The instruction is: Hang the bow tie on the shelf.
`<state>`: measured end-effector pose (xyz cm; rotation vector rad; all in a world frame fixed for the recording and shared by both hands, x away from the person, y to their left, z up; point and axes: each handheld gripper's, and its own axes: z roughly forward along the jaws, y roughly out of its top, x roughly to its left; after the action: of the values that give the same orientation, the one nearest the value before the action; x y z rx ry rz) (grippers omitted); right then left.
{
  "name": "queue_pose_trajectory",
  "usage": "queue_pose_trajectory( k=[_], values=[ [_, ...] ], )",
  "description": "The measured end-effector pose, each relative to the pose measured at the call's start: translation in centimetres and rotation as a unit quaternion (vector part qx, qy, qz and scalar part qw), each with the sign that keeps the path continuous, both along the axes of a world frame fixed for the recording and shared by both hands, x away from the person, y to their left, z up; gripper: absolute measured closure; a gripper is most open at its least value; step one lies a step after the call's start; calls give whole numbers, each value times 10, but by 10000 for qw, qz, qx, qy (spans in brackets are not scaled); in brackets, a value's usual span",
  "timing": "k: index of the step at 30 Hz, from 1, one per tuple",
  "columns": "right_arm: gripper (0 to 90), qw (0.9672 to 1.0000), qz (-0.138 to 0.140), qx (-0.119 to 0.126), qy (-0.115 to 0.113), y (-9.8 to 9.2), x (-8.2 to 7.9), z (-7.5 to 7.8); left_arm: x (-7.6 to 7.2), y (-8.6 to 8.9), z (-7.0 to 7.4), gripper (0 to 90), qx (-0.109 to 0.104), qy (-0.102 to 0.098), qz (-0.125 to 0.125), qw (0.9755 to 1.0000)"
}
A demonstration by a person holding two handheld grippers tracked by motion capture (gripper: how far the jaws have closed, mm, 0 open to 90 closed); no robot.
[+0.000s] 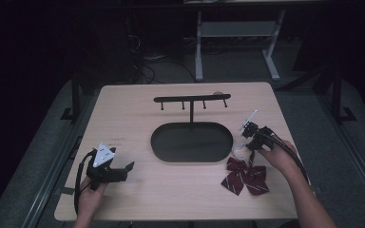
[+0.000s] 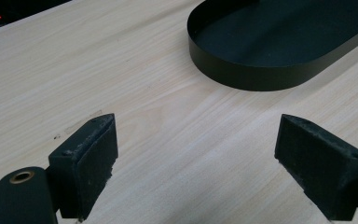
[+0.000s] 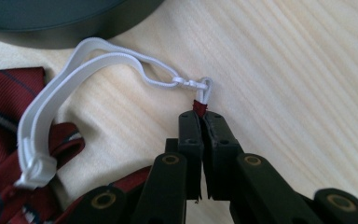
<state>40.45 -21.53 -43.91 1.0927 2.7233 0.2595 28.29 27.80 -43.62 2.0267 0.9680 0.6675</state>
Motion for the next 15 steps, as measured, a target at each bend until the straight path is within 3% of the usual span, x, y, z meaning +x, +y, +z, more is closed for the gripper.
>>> queue_pose_trajectory(
  k=[3,9,15],
  values=[
    [864,10000,-24,55,9,-3,-1,3,0,0,0,131,6,2,-1,10000],
    [865,9992,-54,388,112,-13,-8,13,0,0,0,131,30,7,-8,10000],
    [865,9967,107,773,209,-22,-18,27,0,0,0,131,35,15,-6,10000]
  ],
)
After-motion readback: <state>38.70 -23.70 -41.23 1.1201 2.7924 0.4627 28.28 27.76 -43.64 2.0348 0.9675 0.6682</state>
